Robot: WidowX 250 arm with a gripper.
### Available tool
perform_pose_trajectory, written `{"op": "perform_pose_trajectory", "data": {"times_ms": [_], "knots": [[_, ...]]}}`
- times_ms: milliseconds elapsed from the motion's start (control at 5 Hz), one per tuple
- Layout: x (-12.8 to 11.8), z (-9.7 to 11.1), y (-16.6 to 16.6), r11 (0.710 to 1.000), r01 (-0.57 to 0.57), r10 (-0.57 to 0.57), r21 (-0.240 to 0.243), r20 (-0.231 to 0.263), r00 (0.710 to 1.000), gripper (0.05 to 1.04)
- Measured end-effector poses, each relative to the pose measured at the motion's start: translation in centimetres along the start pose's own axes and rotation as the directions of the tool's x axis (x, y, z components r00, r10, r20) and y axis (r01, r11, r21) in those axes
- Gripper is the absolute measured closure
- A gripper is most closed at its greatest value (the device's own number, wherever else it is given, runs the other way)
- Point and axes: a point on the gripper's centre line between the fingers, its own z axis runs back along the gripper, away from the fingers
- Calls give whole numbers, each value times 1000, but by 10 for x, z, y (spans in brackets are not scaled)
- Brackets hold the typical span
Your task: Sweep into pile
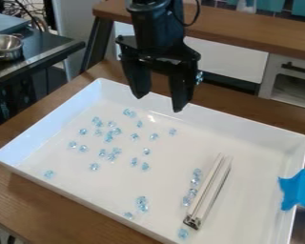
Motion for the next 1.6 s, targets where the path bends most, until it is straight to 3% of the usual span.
{"op": "perform_pose_trajectory", "data": {"times_ms": [200,400,600,800,1200,1400,1600], "knots": [[-2,-8,0,1000,-2,2,-1,-25,1000,82],[-1,-45,-28,1000,7,-8,-9,-58,998,82],[1,-74,-54,1000,3,-4,-13,-57,998,82],[3,-89,-62,997,-25,22,-68,-41,999,82],[6,-101,-58,999,-16,16,-36,-11,1000,82],[0,-113,-51,999,-29,28,-27,-37,999,82],[-1,-118,-53,997,-48,45,-55,-52,998,82]]}}
